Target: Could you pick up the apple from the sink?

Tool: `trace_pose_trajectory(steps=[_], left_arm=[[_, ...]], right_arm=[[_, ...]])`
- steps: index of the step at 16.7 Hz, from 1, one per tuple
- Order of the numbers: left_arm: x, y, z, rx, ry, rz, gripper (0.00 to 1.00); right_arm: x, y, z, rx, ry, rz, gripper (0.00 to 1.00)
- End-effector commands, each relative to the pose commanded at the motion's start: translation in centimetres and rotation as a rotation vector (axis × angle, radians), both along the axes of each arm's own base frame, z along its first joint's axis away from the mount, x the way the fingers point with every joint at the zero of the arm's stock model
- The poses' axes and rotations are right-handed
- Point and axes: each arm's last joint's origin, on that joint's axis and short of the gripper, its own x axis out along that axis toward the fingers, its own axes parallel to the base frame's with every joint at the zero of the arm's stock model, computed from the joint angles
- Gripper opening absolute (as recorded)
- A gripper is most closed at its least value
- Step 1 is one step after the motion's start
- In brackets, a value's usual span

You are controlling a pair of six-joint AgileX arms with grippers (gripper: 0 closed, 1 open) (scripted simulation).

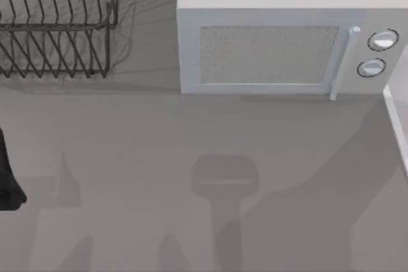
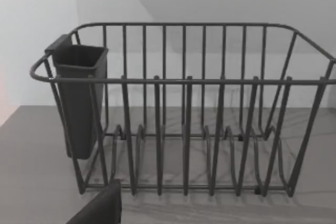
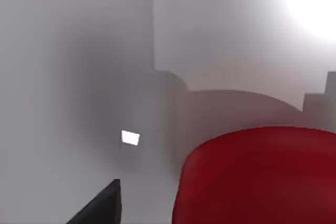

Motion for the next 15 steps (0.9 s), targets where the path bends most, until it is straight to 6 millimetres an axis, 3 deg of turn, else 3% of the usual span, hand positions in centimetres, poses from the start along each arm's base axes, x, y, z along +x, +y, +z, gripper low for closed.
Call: trace_pose_trajectory(steps=[3,7,15], left_arm=[[0.0,0.0,0.0,0.000,0.000,0.000,1.00],[0.0,0.0,0.0,0.000,0.000,0.000,1.00],[0.0,0.0,0.0,0.000,0.000,0.000,1.00]], right_arm=[[-0.6,0.1,-3.1,0.003,0.011,-0.001,1.00],[-0.6,0.1,-3.4,0.004,0.013,-0.001,1.00],[-0.6,0.1,-3.4,0.004,0.013,-0.001,0.40]])
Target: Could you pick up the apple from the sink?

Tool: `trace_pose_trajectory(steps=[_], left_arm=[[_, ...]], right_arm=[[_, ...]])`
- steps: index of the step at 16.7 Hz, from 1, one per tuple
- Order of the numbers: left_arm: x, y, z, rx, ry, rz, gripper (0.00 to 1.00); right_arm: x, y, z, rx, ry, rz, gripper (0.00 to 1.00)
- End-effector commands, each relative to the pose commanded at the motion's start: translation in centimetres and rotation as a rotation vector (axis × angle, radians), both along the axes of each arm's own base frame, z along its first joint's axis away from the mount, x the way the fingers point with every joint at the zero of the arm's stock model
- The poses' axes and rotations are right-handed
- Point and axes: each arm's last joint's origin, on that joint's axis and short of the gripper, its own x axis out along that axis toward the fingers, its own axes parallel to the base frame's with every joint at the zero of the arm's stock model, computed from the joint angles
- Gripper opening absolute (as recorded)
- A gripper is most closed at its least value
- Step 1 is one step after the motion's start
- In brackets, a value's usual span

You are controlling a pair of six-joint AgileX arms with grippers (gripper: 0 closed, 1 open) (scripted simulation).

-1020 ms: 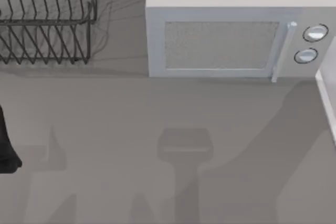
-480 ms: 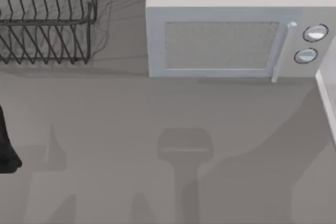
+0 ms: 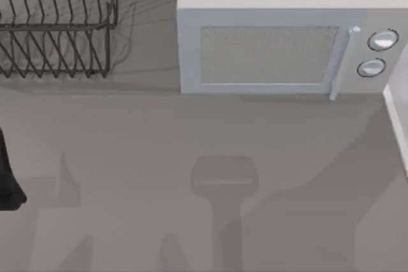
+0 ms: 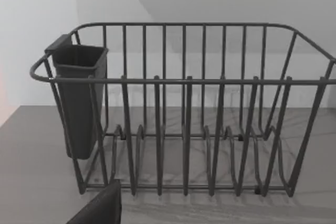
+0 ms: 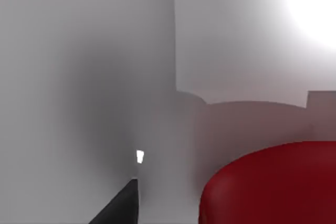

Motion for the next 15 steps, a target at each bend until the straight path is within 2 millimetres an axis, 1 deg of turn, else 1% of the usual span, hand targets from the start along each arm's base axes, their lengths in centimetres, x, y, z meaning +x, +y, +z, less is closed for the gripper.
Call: trace_pose_trajectory(steps=[5,6,13,14,15], left_arm=[[0.0,0.0,0.0,0.000,0.000,0.000,1.00],[0.0,0.0,0.0,0.000,0.000,0.000,1.00],[0.0,0.0,0.0,0.000,0.000,0.000,1.00],[0.0,0.0,0.0,0.000,0.000,0.000,1.00],[0.0,0.0,0.0,0.000,0.000,0.000,1.00]], right_arm=[[0.0,0.0,0.0,0.000,0.000,0.000,0.02],[0.0,0.0,0.0,0.000,0.000,0.000,0.00],[0.0,0.0,0.0,0.000,0.000,0.000,0.00],[0.6,0.0,2.9,-0.001,-0.050,-0.005,0.00],[0.6,0.0,2.9,-0.001,-0.050,-0.005,0.00]])
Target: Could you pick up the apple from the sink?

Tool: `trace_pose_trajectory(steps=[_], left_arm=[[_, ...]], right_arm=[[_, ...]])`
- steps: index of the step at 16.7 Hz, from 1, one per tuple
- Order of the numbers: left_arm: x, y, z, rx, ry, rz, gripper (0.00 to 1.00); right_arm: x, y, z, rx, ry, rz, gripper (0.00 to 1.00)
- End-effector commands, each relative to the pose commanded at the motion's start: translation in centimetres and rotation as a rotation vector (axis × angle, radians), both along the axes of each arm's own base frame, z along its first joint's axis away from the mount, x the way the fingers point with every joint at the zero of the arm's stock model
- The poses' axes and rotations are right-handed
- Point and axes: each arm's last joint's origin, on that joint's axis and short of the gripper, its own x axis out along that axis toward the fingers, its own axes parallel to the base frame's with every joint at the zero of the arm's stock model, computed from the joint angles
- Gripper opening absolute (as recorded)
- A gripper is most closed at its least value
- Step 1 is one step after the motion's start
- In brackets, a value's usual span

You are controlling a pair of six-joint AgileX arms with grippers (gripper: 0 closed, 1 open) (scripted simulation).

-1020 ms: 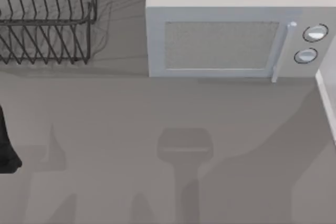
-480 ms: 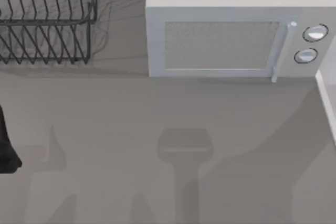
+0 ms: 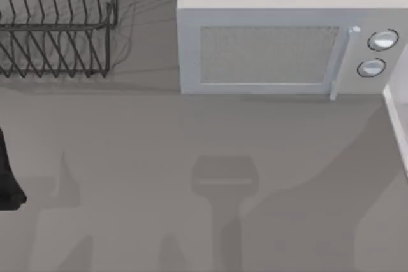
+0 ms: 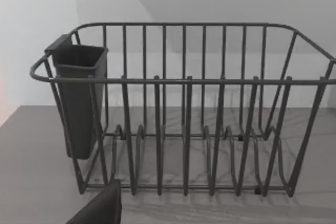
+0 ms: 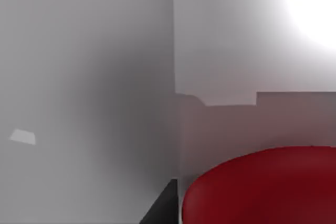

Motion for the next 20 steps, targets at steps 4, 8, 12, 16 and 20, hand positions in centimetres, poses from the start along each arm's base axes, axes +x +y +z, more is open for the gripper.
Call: trace_pose_trajectory(steps=[4,8,12,16,20], left_arm=[[0.0,0.0,0.0,0.000,0.000,0.000,1.00],[0.0,0.0,0.0,0.000,0.000,0.000,1.00],[0.0,0.0,0.0,0.000,0.000,0.000,1.00],[0.0,0.0,0.0,0.000,0.000,0.000,1.00],[0.0,0.0,0.0,0.000,0.000,0.000,1.00]], right_arm=[[1.3,-0.4,2.6,-0.001,-0.003,0.000,0.00],[2.7,-0.9,9.5,0.002,0.007,0.000,0.00],[1.9,-0.7,17.9,0.011,0.036,0.000,0.00],[0.3,-0.1,23.9,0.002,0.008,0.000,0.00],[0.0,0.0,25.0,0.000,0.000,0.000,0.00]])
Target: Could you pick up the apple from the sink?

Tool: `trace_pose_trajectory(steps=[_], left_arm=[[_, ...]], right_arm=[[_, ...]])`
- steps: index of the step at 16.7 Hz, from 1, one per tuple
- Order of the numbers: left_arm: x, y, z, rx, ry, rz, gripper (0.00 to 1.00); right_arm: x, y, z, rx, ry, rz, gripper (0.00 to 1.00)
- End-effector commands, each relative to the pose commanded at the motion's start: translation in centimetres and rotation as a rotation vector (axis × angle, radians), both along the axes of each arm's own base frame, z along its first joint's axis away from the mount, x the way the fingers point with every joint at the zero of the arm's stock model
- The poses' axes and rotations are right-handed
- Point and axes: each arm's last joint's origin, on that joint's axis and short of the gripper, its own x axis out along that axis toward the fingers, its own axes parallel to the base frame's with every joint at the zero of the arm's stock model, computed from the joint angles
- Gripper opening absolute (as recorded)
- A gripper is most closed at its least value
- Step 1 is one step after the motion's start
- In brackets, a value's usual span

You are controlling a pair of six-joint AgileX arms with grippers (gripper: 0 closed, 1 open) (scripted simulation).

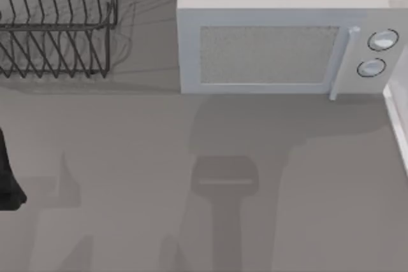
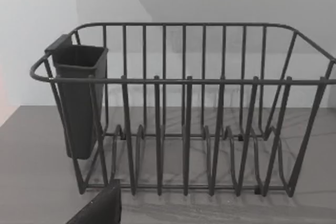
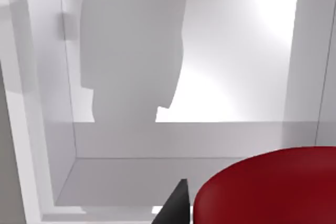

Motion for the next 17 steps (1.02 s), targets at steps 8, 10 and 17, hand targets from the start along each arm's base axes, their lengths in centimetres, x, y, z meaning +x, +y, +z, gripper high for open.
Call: trace_pose_trajectory(steps=[8,10,17], left_arm=[[0.0,0.0,0.0,0.000,0.000,0.000,1.00],[0.0,0.0,0.0,0.000,0.000,0.000,1.00],[0.0,0.0,0.0,0.000,0.000,0.000,1.00]], right_arm=[[-1.1,5.2,1.1,0.002,-0.004,0.002,0.00],[-2.6,8.7,1.4,0.005,0.005,0.003,0.00],[-12.8,19.6,-0.3,-0.002,0.073,0.003,0.00]])
